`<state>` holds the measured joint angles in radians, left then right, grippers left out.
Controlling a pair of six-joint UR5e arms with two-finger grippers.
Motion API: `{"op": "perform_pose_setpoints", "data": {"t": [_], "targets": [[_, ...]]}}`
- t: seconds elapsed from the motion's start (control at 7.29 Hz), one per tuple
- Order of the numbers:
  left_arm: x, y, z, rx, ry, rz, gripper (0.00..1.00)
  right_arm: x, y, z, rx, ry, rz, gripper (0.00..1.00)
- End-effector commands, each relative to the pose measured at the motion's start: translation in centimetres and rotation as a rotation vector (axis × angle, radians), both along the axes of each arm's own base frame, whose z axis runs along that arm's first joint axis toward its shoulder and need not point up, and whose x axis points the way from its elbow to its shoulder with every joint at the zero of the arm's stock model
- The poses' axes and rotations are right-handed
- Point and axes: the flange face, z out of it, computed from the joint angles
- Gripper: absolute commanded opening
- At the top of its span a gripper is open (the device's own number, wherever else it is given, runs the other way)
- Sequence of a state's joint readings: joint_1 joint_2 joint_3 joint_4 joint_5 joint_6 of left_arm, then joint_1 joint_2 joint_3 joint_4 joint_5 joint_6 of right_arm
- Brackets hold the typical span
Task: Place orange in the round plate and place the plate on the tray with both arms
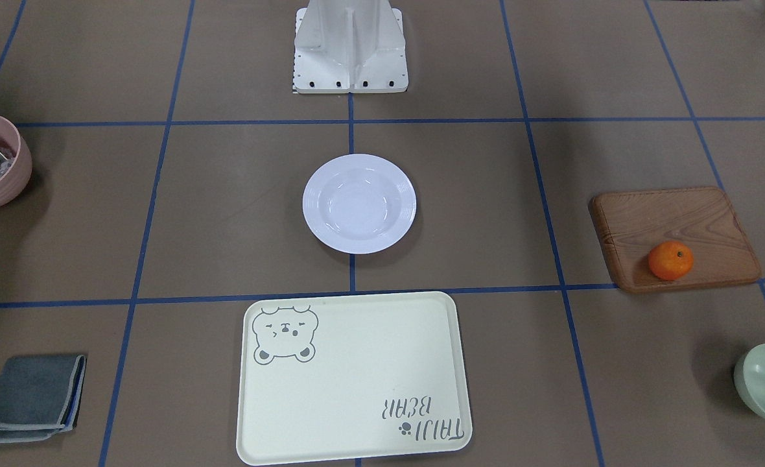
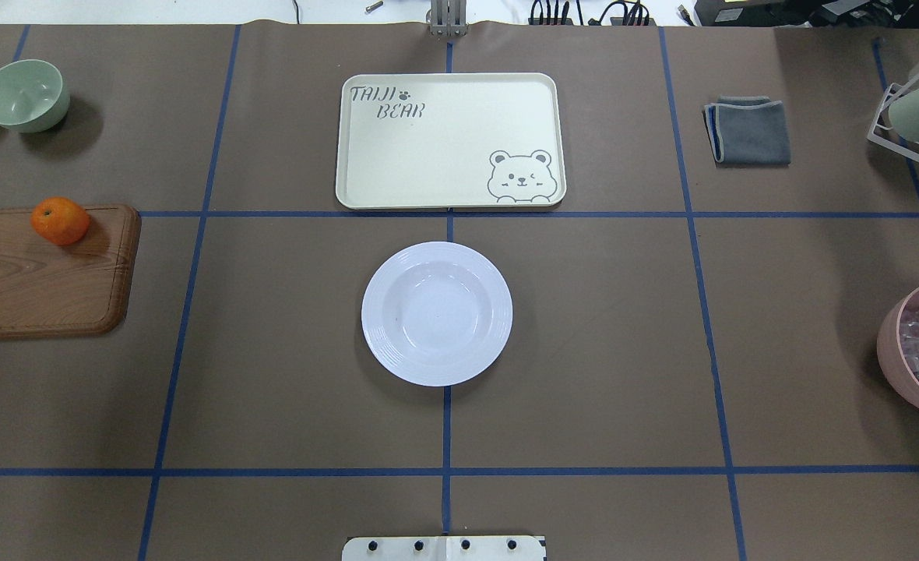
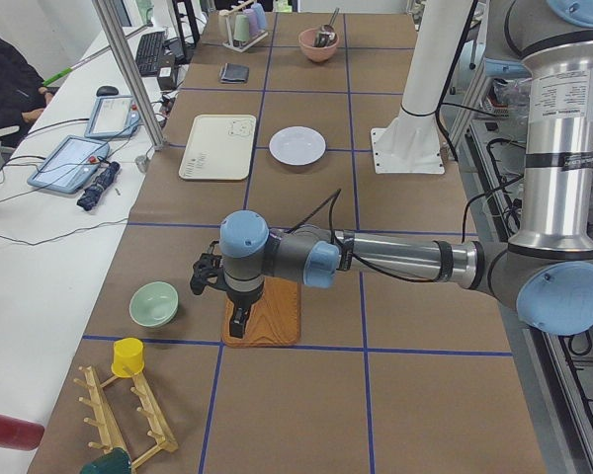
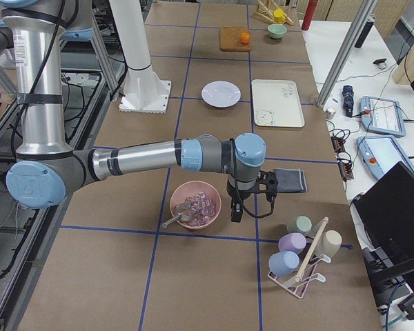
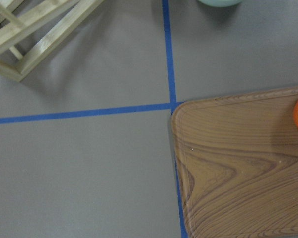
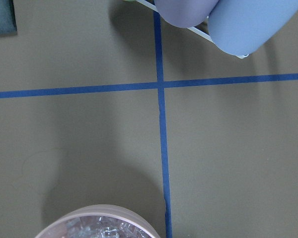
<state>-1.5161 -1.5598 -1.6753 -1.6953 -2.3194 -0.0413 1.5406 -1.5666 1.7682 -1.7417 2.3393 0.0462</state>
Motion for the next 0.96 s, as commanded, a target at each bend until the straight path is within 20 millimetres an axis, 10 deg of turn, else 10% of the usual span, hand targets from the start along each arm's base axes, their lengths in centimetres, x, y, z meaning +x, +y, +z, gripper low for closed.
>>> {"op": "perform_pose_setpoints", "data": {"t": [0.0,0.82], "targets": [[5.9,-3.0,-3.5,-0.036,0.024,-0.005,0.99,-2.2,-0.4,0.0,0.063,0.004,-0.04,1.0],[23.4,-6.3,-7.3,-0.169,0.033,-0.132,0.99,-2.5,-0.3,0.7,0.054,-0.006,-0.05,1.0]]}}
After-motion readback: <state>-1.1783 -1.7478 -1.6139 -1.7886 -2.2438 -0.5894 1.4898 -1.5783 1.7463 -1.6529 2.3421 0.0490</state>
